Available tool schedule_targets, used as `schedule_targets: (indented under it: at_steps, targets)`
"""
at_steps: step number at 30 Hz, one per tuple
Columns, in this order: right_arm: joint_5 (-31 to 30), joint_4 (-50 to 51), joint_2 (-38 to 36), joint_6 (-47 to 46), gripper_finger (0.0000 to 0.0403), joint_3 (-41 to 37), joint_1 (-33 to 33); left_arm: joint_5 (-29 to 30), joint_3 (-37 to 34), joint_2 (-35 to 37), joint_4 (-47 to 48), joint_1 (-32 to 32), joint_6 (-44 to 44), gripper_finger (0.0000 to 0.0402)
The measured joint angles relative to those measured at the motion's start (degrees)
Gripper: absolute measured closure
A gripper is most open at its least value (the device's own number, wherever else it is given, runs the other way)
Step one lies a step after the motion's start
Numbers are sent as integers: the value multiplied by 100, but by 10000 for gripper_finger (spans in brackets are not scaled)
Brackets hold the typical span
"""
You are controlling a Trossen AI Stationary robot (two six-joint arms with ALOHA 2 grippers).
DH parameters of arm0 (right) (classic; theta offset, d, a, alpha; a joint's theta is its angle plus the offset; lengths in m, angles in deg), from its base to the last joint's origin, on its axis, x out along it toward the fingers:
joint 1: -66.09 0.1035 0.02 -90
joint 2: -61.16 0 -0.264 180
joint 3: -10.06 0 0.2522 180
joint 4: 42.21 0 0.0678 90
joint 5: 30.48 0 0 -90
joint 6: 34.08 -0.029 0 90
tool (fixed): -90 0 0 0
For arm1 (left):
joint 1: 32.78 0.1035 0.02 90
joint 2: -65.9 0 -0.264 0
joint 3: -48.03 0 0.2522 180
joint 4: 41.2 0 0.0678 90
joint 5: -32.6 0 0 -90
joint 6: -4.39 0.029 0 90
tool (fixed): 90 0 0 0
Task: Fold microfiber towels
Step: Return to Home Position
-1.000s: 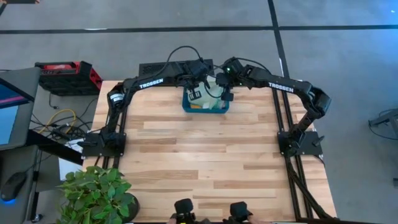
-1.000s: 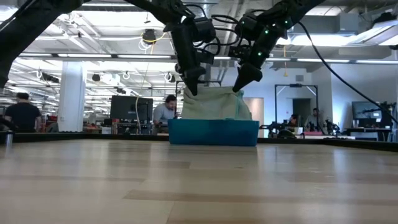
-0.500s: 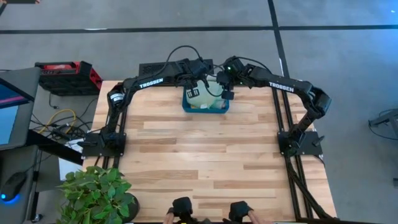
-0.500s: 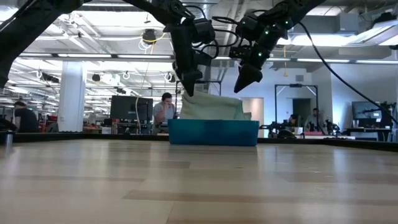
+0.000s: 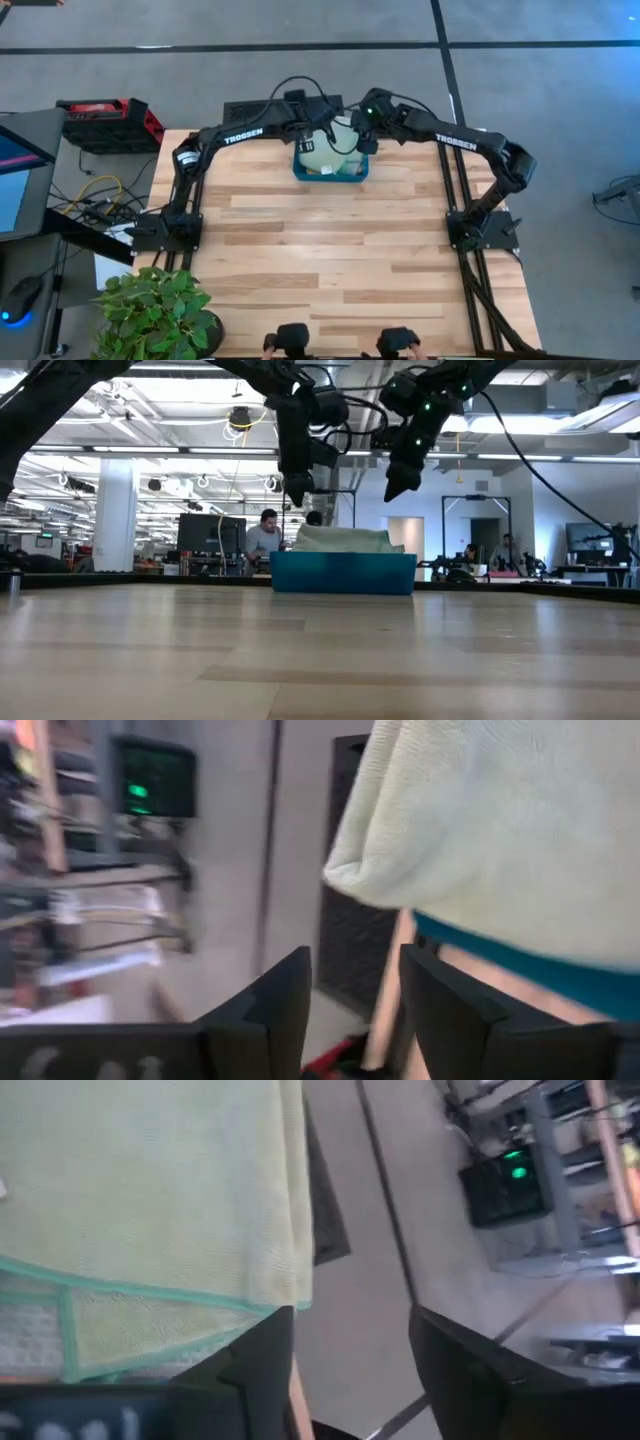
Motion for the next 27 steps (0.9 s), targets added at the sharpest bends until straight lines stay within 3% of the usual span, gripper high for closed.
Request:
schedule_targets:
  at_steps: [5,9,13,15,22,27]
  targets:
    - [-210,430,-583,-8,271,0,407,284,252,263,624,-332,155,316]
    - [-210,889,-1359,-325,381,2,811,-317,435,683,1417,-560,-537,387]
    - [-7,1623,-2239,-1082,380,7,1297,-1669,424,1301,1991,-805,-1364,393]
    - [328,1913,-2649,-1374,380,-11,1582,-1990,363,1556,2019,-1028,-1597,398]
    - [693,2237,-4157,-2091,391,-706,2662,-1700,-595,2713,1928,-2045,-2037,401]
    - [697,2023,-5271,-2713,398,-1665,3394,-1231,-2171,4039,977,-2653,-2600,401]
